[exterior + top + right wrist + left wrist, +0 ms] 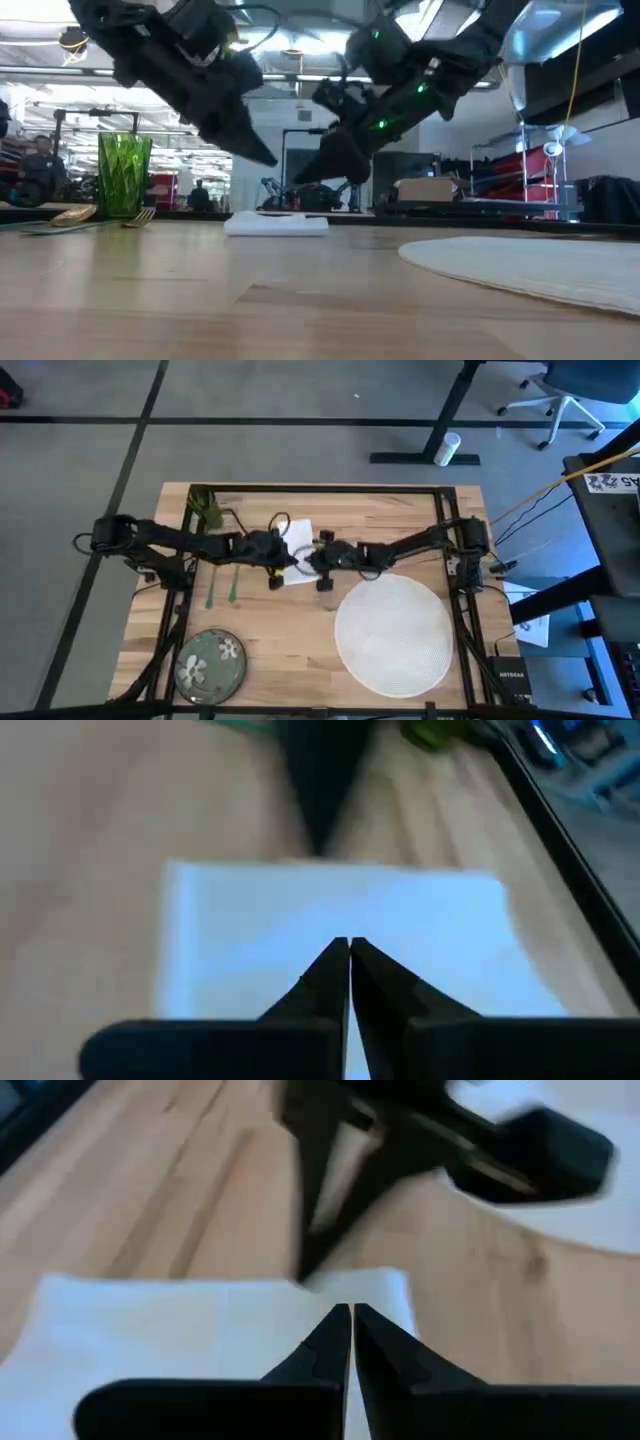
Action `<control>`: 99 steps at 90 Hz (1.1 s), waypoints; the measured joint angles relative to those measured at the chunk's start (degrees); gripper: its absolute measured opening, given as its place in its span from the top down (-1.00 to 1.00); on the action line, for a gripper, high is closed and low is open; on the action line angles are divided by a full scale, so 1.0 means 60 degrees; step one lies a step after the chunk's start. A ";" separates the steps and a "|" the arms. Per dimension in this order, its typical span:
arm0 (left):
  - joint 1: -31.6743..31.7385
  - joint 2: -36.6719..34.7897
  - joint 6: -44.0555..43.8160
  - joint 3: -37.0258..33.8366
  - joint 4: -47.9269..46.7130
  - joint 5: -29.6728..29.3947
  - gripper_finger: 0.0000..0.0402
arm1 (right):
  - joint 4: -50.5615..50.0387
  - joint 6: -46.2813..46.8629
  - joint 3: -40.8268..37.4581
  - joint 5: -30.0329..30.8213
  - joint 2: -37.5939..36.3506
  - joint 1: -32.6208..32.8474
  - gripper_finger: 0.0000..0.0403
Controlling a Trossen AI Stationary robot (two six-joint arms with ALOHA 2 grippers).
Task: Set table place
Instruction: Move the white table napkin to the right of the green fork
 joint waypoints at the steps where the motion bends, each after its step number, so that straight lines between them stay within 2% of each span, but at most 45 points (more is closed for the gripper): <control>1: -0.0006 0.0020 -0.0032 -0.0012 -0.0019 -0.0060 1.00 | 0.0033 -0.0031 0.0000 -0.0015 0.0013 -0.0068 1.00; 36: -0.0529 0.0747 -0.1058 -0.0089 -0.0127 -0.0131 1.00 | 0.0486 -0.0416 0.0004 -0.0709 0.0376 -0.1370 1.00; 57: -0.1010 0.0945 -0.1586 -0.0082 -0.0334 -0.0128 1.00 | 0.1340 -0.0382 0.0004 -0.0947 0.0870 -0.1402 1.00; 72: -0.1098 0.1634 -0.1904 -0.0086 -0.0290 -0.0147 1.00 | 0.1733 -0.0270 0.0018 -0.0930 0.1171 -0.1426 1.00; 99: -0.1499 0.2723 -0.2476 -0.0047 0.0872 -0.0280 1.00 | 0.1639 0.0048 0.0073 -0.0849 0.1366 -0.1471 1.00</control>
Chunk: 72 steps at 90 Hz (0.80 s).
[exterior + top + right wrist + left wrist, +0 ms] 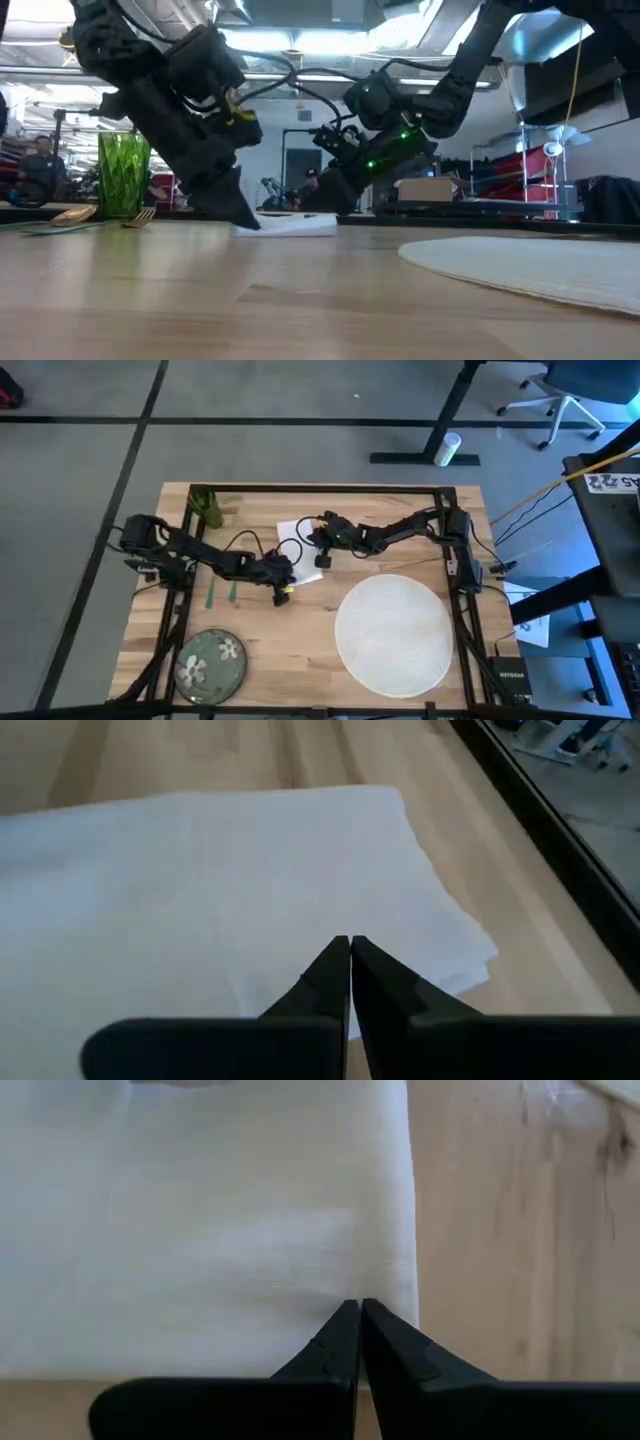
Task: Set table place
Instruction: Move the white table napkin to the right of the green fork
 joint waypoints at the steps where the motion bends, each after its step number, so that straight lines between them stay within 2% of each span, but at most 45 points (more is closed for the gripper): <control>1: -0.0027 0.0001 -0.0021 0.0001 0.0006 -0.0007 1.00 | -0.0007 0.0000 0.0000 0.0001 0.0000 0.0000 1.00; 26: -0.0937 0.0000 -0.0496 -0.0006 -0.0302 0.0043 1.00 | -0.0257 0.0066 0.0000 0.0160 0.0000 0.0011 1.00; 56: -0.1744 -0.0042 -0.1032 -0.0006 -0.0603 0.0042 1.00 | -0.0169 0.0248 0.0000 -0.1028 0.0000 0.0411 1.00; 72: -0.1889 -0.0035 -0.1081 -0.0017 -0.0564 0.0044 1.00 | -0.0116 0.0141 0.0000 -0.1048 0.0346 0.0600 1.00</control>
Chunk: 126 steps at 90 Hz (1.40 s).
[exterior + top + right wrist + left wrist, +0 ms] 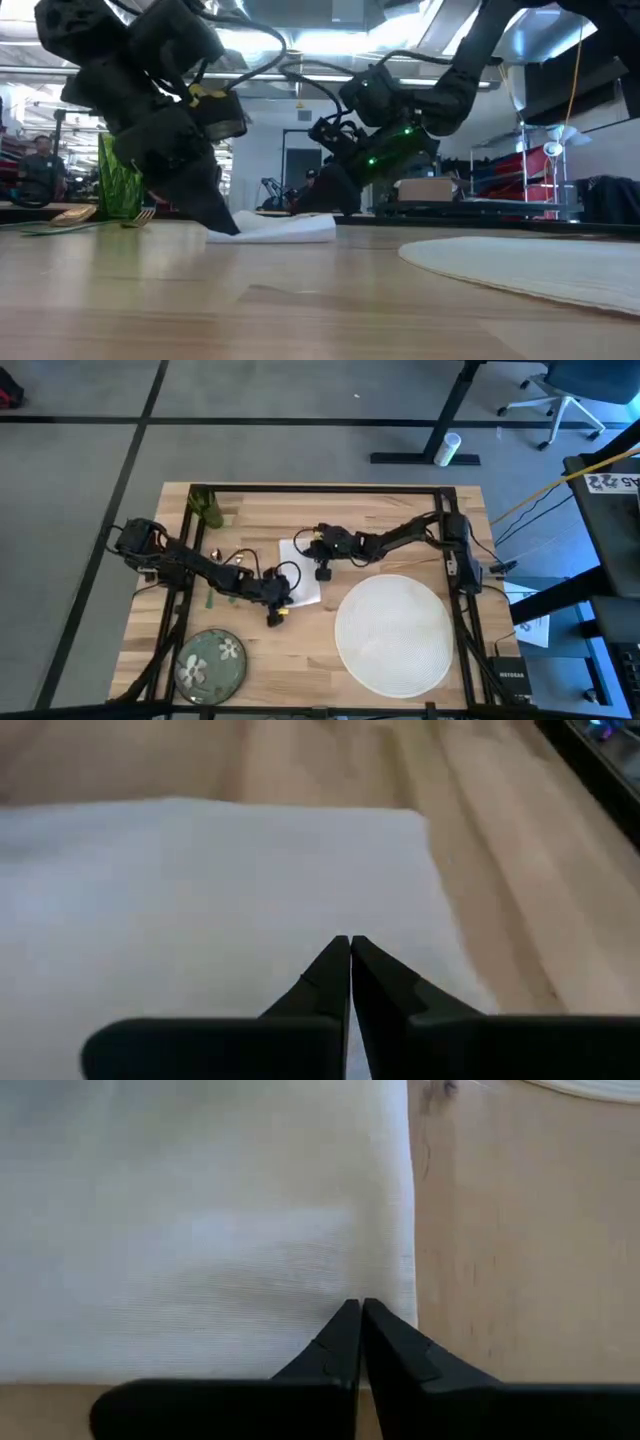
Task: Set table place
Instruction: Move the white table napkin to the right of the green fork
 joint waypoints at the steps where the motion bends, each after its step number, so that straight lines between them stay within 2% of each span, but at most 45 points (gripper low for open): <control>1: -0.0010 0.0000 -0.0004 0.0000 0.0004 0.0009 1.00 | 0.0031 0.0034 0.0006 0.0017 0.0050 -0.0009 1.00; 35: -0.0517 0.0004 -0.0427 -0.0007 -0.0034 -0.0191 1.00 | 0.0279 0.0712 0.0062 0.0712 0.0441 -0.0079 1.00; 78: -0.0963 -0.0007 -0.0907 -0.0007 -0.0278 -0.0509 1.00 | 0.0218 0.0930 0.0043 0.0867 0.0466 -0.0064 1.00; 106: -0.0978 -0.1539 -0.0414 -0.0106 -0.1517 -0.0591 1.00 | 0.0418 0.0808 0.0015 0.0722 0.0201 0.0088 1.00; 126: -0.0781 -0.2666 -0.0082 -0.0076 -0.1893 -0.1136 1.00 | 0.0477 0.0638 0.0029 0.0314 -0.0328 0.0413 1.00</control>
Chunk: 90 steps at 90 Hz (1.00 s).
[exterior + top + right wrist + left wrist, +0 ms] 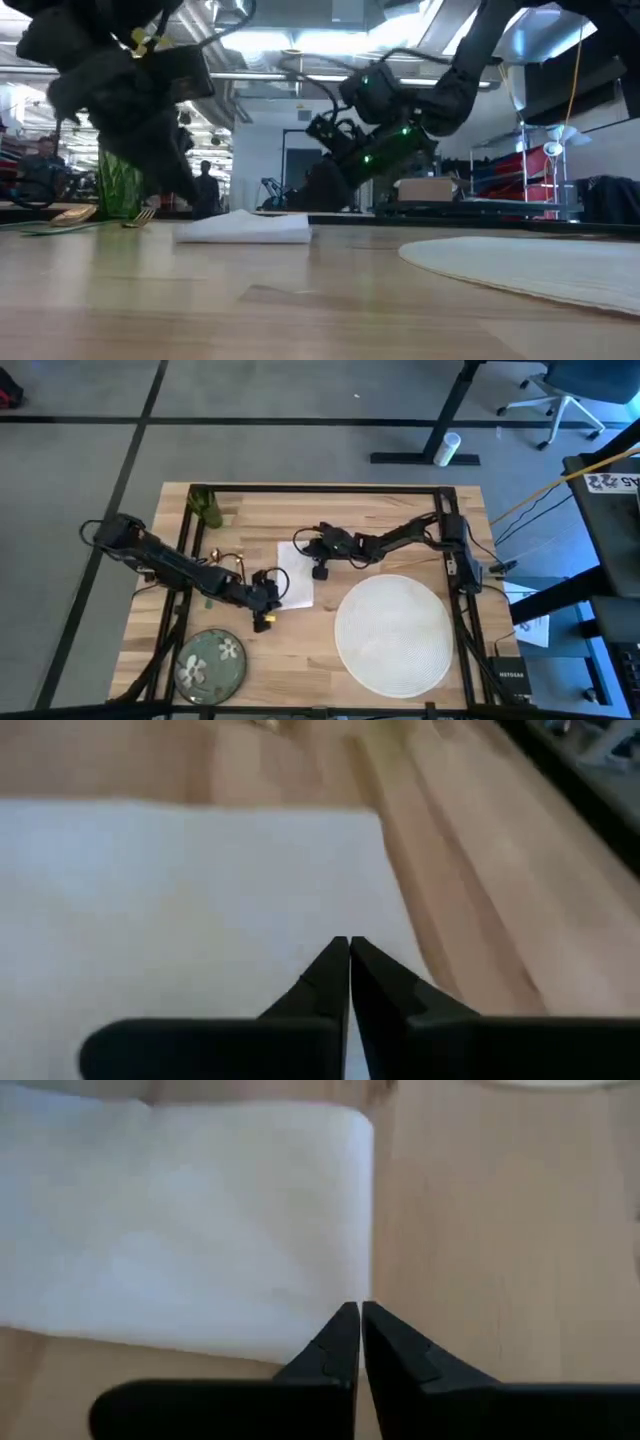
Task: Set table place
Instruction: Move the white table napkin to the right of the green fork
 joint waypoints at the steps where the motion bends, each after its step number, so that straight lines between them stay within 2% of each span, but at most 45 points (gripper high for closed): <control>1: 0.0020 -0.0053 0.0060 0.0000 0.0019 -0.0024 1.00 | -0.0009 0.0000 0.0000 -0.0054 -0.0022 0.0033 1.00; 19: 0.0868 -0.0332 0.0881 0.0026 -0.0215 -0.0578 1.00 | -0.0420 -0.0004 0.0018 -0.1175 -0.0178 0.1056 1.00; 38: 0.2055 -0.0329 0.1199 0.0029 -0.0289 -0.0610 1.00 | -0.1394 -0.0221 0.0015 -0.0773 -0.0178 0.2146 1.00; 63: 0.2749 -0.0325 0.1091 0.0044 -0.1133 -0.0548 1.00 | -0.1871 -0.0074 0.0022 -0.0677 -0.0182 0.2324 1.00; 90: 0.2852 -0.0030 0.1352 0.0055 -0.0345 -0.0543 1.00 | -0.1884 0.0104 0.0022 -0.0856 -0.0185 0.2443 1.00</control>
